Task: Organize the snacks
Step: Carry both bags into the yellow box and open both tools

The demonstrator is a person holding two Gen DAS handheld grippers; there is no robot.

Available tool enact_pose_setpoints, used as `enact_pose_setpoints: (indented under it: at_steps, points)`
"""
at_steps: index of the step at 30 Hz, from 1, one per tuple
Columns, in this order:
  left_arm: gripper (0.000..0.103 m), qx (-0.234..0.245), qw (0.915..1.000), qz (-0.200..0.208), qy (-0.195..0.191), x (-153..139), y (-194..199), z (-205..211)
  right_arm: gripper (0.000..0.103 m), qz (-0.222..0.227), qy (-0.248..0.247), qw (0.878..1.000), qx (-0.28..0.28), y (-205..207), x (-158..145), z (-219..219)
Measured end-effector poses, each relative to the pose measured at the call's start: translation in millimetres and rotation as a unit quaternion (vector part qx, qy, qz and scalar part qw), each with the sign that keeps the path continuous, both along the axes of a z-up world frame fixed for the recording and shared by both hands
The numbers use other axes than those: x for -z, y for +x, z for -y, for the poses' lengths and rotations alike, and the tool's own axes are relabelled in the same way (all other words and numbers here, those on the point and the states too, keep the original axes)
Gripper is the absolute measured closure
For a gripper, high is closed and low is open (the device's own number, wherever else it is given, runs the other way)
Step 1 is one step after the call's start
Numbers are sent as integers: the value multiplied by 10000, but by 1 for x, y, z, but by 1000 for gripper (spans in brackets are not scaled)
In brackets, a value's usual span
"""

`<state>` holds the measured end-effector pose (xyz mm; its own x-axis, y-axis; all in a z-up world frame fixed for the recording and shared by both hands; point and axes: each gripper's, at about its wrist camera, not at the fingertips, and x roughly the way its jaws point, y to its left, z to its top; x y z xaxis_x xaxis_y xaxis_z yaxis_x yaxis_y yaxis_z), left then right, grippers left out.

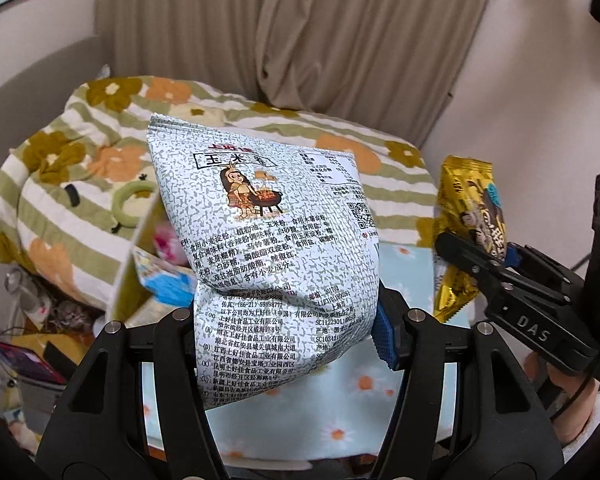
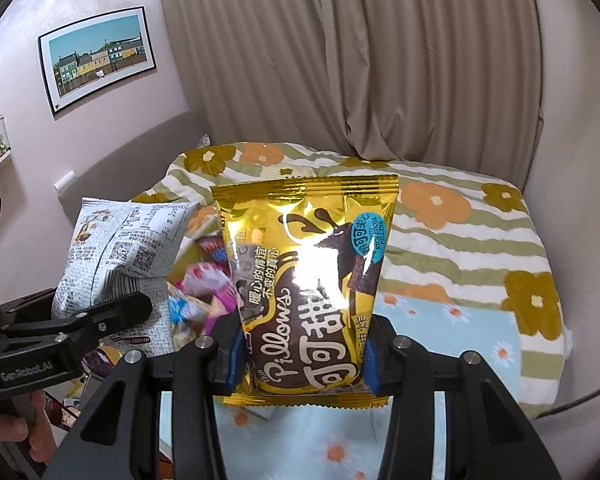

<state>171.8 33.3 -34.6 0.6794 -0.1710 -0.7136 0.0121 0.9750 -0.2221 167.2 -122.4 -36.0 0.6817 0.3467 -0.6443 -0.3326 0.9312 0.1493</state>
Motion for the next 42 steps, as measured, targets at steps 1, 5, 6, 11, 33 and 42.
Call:
enact_pose_setpoints:
  at_steps: [1, 5, 6, 11, 33, 42]
  points:
    - [47, -8, 10000, -28, -9, 1, 7, -8, 61, -14, -6, 10000, -5, 6, 0, -10]
    - [47, -7, 9999, -167, 14, 14, 42, -42, 61, -89, -38, 10000, 3, 24, 0, -40]
    - [47, 7, 9998, -213, 6, 19, 49, -47, 61, -124, -56, 9999, 12, 30, 2, -48]
    - [46, 146, 9980, -615, -97, 52, 90, -72, 61, -337, -99, 9993, 125, 56, 17, -75]
    - [8, 379, 9950, -730, 562, 79, 92, -101, 61, -1185, -250, 9922, 280, 114, 49, -132]
    - [8, 257, 9937, -823, 714, 86, 89, -113, 26, -1608, -108, 9867, 217, 134, 71, -148]
